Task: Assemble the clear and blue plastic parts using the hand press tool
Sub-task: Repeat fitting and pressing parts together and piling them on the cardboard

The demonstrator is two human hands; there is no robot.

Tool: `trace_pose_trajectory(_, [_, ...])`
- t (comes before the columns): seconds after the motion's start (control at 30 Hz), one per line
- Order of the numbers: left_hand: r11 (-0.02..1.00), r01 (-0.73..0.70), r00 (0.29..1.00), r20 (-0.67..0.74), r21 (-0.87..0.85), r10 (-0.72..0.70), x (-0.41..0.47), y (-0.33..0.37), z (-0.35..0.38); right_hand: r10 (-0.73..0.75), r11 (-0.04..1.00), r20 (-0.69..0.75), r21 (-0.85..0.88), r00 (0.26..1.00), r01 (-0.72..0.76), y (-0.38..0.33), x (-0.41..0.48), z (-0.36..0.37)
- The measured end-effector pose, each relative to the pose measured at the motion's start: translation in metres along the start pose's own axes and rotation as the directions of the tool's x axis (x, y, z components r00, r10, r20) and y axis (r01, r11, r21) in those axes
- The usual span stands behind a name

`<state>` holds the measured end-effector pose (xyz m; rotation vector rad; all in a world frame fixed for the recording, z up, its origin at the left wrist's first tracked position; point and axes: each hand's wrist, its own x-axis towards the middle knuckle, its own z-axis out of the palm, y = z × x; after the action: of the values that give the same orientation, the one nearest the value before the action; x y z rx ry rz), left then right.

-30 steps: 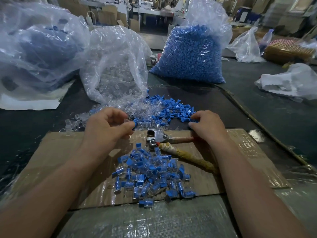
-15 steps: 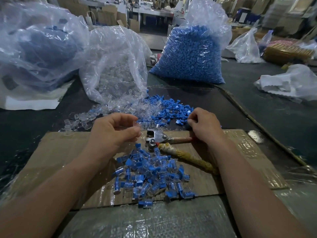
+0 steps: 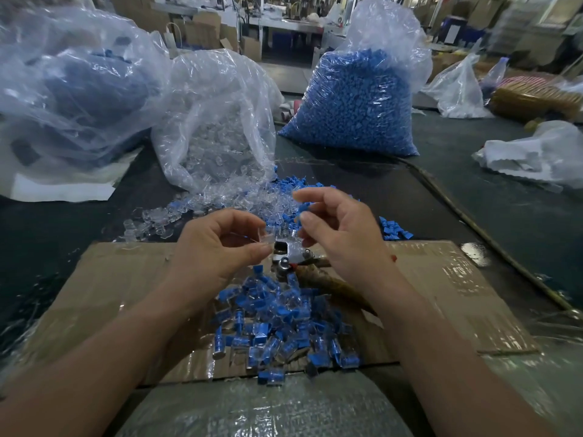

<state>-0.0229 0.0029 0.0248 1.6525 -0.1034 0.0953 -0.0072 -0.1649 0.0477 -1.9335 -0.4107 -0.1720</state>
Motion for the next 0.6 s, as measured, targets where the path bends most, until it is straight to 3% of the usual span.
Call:
trace_pose_trajectory(0.1, [1.0,-0.002,1.0,-0.007,-0.018,0.002,-0.0003,0.0003,0.0007,0.006,1.0,0.053,-0.014,0.999,-0.005,-0.0007,-0.0011,0.0052])
trace_pose_trajectory(0.2, [0.998,0.013,1.0,-0.002,-0.059,-0.013,0.0007,0.0007,0.0009,0.056,0.995,0.064,0.08,0.996,-0.061,-0.0004,-0.0012,0.0088])
trace_pose_trajectory(0.6, [0.985,0.01,1.0,0.01,-0.173,-0.009,0.0036,-0.0004,-0.001,0.019,0.997,0.052,0.078,0.998,-0.023,-0.0017,-0.0026,0.0103])
